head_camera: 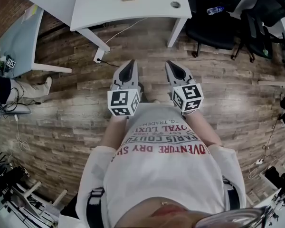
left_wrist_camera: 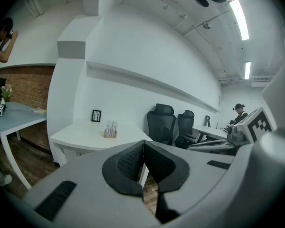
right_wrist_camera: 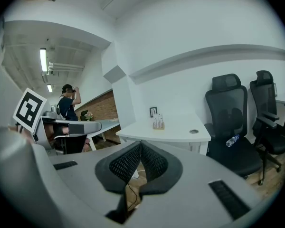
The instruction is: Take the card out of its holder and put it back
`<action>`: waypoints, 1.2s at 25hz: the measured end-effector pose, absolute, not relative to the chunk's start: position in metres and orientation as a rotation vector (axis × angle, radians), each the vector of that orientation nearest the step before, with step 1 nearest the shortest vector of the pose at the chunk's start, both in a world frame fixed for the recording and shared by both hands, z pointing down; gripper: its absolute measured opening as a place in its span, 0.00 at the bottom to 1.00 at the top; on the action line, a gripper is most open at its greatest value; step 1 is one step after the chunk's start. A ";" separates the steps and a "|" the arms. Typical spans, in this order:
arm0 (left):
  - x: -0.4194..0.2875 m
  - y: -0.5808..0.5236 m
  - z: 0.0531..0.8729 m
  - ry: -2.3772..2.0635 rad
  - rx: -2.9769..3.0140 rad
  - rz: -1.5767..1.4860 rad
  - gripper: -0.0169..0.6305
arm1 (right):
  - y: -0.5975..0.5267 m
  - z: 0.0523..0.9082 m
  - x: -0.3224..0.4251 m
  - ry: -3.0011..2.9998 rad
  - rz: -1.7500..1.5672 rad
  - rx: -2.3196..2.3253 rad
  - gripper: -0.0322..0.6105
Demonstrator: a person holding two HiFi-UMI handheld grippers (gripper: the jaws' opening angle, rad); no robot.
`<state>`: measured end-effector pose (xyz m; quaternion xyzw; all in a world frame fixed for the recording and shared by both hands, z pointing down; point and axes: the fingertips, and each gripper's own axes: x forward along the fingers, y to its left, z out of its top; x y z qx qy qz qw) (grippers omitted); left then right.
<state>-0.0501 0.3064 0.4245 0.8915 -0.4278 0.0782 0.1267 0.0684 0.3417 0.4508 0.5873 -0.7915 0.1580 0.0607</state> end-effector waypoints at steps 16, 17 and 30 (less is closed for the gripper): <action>-0.034 0.136 0.417 -1.179 2.652 0.214 0.06 | 0.189 0.452 0.087 -2.327 0.514 1.859 0.09; -0.035 0.121 0.415 -1.174 2.656 0.210 0.06 | 0.175 0.450 0.085 -2.325 0.510 1.860 0.09; -0.070 -0.055 0.425 -1.154 2.644 0.225 0.06 | -0.005 0.459 0.047 -2.355 0.565 1.837 0.09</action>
